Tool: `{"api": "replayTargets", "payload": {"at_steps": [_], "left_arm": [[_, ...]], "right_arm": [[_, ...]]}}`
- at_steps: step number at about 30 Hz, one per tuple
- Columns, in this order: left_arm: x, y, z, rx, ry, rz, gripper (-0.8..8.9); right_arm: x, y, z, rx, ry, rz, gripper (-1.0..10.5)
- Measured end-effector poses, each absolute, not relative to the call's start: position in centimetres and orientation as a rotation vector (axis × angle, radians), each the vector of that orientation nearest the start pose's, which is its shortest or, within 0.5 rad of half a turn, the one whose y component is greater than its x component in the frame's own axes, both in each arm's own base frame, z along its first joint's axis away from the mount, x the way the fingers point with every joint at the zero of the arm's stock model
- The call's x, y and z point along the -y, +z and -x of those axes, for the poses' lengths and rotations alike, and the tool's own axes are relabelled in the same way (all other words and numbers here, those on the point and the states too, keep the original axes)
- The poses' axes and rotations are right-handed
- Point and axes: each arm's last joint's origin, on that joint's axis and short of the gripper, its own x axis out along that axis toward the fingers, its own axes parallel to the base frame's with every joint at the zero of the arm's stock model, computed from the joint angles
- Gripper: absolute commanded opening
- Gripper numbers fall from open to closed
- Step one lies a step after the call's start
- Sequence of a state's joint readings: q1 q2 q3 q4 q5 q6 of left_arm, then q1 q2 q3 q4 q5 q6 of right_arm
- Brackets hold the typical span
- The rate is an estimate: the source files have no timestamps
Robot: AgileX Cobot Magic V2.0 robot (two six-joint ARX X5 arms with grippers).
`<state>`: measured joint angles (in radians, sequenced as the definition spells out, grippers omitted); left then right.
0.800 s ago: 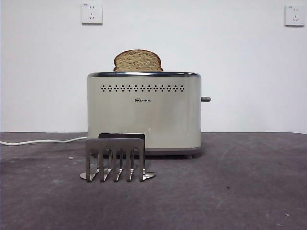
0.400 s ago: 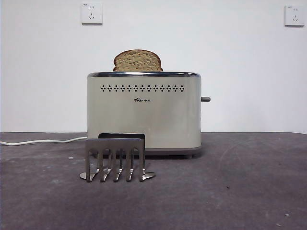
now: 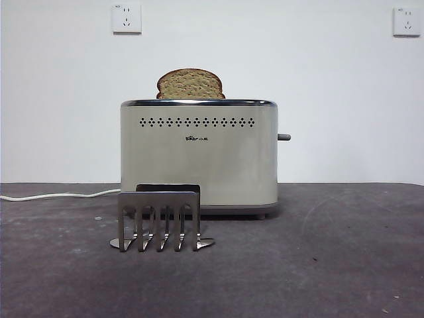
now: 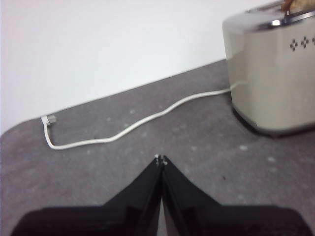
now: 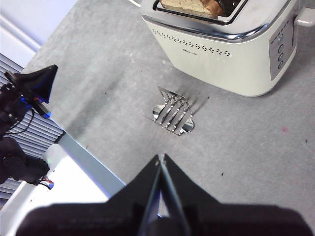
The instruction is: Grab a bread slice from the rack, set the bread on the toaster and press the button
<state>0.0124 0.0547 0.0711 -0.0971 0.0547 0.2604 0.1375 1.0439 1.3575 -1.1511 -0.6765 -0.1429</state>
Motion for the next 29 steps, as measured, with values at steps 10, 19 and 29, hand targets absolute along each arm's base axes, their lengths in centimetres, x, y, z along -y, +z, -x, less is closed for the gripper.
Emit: {"api": "replayTargets", "payload": {"at_steps": [10, 19, 29], "left_arm": [[0.0, 15.2, -9.5, -0.163, -0.063, -0.241, -0.04], [0.0, 15.2, -9.5, -0.165, -0.056, -0.154, -0.04], [0.0, 15.2, -9.5, -0.165, -0.055, -0.146, -0.04]], "right_arm": [[-4.0, 39.7, -15.8, -0.771, 0.820, -0.102, 0.0], [-4.0, 39.7, -15.8, -0.771, 0.820, -0.101, 0.0], [-4.0, 39.7, -15.8, -0.771, 0.820, -0.102, 0.0]]}}
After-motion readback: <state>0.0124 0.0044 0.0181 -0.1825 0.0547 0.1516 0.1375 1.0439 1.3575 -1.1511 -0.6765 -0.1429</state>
